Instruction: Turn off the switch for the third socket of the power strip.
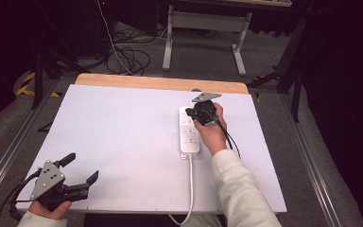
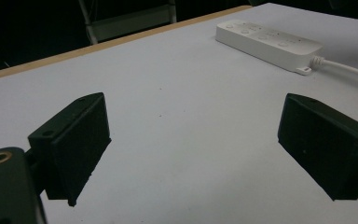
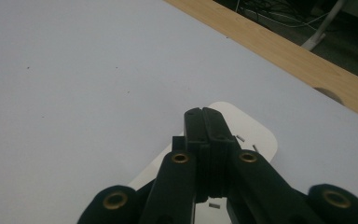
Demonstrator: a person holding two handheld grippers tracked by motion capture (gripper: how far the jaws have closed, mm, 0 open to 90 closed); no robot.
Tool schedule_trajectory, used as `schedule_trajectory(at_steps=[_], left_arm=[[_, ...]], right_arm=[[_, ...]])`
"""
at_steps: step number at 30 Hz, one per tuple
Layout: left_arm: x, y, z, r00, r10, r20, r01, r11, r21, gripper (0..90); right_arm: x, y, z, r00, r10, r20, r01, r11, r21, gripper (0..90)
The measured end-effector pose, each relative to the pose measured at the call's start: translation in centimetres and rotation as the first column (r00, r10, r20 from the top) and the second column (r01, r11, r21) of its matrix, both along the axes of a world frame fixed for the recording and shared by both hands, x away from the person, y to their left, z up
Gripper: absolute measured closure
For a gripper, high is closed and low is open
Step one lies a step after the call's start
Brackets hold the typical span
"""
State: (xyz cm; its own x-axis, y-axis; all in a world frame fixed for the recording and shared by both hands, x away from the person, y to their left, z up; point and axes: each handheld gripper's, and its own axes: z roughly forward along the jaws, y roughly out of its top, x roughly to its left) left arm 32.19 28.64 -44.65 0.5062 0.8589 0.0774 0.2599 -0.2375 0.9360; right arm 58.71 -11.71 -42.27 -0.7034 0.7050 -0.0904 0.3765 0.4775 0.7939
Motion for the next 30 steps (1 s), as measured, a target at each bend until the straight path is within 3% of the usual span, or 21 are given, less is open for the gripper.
schedule_trajectory(at_steps=[10,20,23,30], left_arm=[[0.0,0.0,0.0,1.0000,-0.004,-0.001,0.004,1.0000,-0.001,9.4],[0.1,0.1,0.0,0.9999,-0.010,-0.007,0.010,0.9999,-0.005,9.4],[0.1,0.0,0.0,0.9999,-0.010,-0.008,0.010,0.9999,-0.006,9.4],[0.1,0.0,-0.1,0.9999,-0.009,-0.010,0.009,0.9999,-0.007,9.4]], right_arm=[[1.2,0.6,-1.5,0.9994,-0.031,-0.016,0.031,0.999,-0.026,90.0],[1.7,1.1,-2.5,0.9967,-0.033,-0.075,0.031,0.999,-0.034,90.0],[1.7,1.1,-2.7,0.9924,-0.037,-0.117,0.034,0.999,-0.029,90.0],[1.7,1.3,-2.8,0.9873,-0.033,-0.155,0.030,0.999,-0.022,90.0]])
